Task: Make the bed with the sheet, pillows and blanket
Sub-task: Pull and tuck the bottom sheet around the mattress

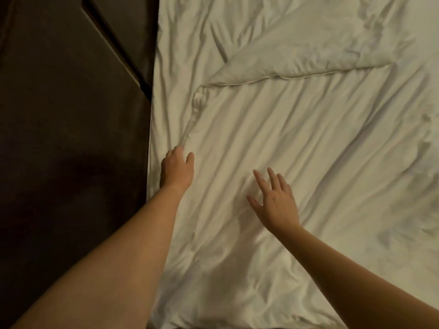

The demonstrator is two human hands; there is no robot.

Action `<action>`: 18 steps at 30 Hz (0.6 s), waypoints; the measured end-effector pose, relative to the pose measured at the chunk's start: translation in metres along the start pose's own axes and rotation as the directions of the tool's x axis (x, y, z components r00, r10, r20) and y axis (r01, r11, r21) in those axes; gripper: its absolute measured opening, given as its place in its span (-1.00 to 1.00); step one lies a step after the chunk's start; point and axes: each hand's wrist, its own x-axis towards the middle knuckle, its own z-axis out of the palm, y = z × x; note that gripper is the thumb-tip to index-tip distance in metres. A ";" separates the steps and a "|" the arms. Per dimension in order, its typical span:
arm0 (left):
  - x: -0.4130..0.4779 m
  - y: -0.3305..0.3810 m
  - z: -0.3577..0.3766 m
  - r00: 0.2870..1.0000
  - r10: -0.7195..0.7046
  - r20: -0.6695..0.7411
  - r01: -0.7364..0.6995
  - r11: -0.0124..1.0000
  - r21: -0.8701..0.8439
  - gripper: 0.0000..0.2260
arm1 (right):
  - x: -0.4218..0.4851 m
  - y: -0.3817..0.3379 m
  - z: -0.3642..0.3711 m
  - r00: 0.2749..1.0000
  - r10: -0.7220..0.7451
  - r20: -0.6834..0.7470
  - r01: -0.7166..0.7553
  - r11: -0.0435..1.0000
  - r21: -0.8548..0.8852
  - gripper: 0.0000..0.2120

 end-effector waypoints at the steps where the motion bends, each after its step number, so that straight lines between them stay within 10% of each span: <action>1: 0.017 0.007 -0.001 1.000 -0.007 -0.006 0.007 1.000 -0.009 -0.57 | 0.013 -0.001 -0.001 1.000 -0.016 0.004 0.016 1.000 -0.006 -0.31; 18: 0.182 0.050 0.019 0.994 -0.106 -0.023 0.101 0.979 -0.177 -0.73 | 0.080 -0.016 0.043 0.988 -0.021 0.154 0.017 0.999 0.028 -0.36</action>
